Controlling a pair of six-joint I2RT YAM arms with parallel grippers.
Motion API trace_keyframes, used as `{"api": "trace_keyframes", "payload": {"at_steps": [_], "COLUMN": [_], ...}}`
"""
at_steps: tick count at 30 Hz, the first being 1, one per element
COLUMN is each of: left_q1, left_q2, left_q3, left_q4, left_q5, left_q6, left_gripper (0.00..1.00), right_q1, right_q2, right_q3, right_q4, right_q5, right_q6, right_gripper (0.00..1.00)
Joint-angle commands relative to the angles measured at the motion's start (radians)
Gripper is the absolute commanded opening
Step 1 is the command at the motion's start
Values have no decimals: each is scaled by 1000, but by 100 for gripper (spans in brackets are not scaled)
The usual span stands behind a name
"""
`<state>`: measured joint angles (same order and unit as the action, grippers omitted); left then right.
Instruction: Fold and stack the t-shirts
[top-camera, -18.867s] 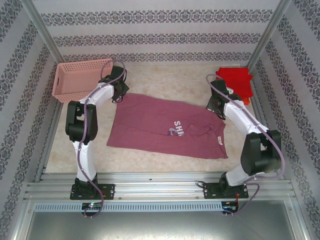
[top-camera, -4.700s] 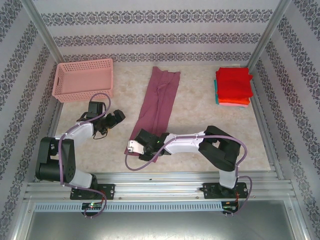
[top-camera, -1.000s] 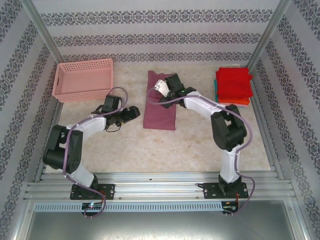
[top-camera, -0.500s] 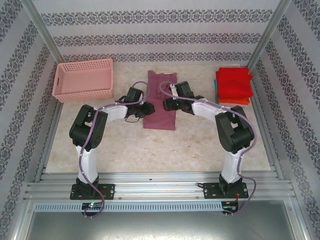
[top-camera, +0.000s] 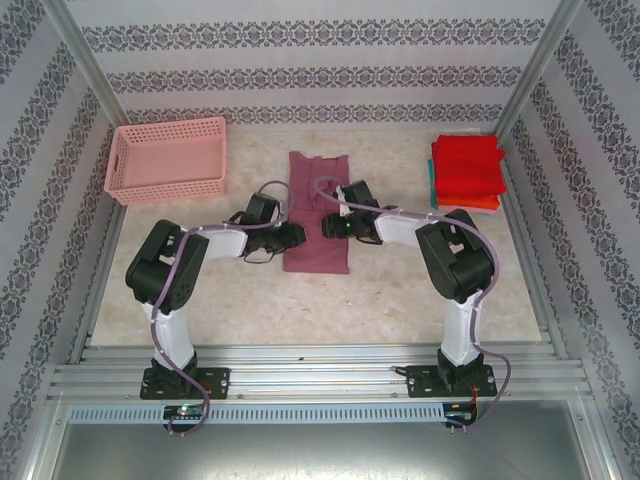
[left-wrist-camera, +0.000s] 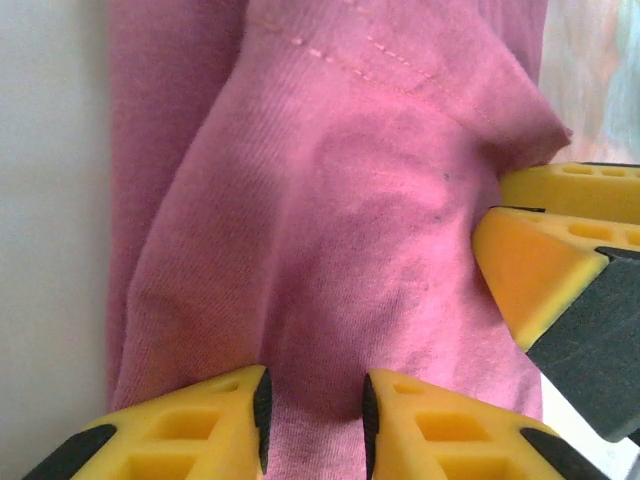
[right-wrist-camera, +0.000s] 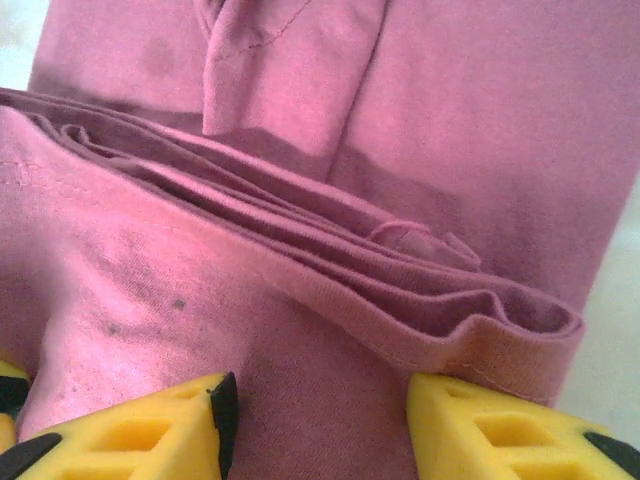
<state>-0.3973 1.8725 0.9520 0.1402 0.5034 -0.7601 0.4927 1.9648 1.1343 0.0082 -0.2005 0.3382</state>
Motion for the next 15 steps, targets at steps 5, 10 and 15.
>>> {"api": "trace_keyframes", "payload": {"at_steps": [5, 10, 15], "left_q1": [-98, -121, -76], "left_q2": [-144, -227, -315], "left_q3": [-264, -295, -222], "left_q4": [86, 61, -103], "left_q5": [18, -11, -74], "left_q6": [-179, -191, -83], "left_gripper": [33, 33, 39], "right_q1": [90, 111, 148], "right_q2": [-120, -229, -368], "right_q3": [-232, -252, -276], "right_q4": [-14, -56, -40], "right_q5": [-26, 13, 40], "right_q6": [48, -17, -228], "right_gripper": [49, 52, 65]}}
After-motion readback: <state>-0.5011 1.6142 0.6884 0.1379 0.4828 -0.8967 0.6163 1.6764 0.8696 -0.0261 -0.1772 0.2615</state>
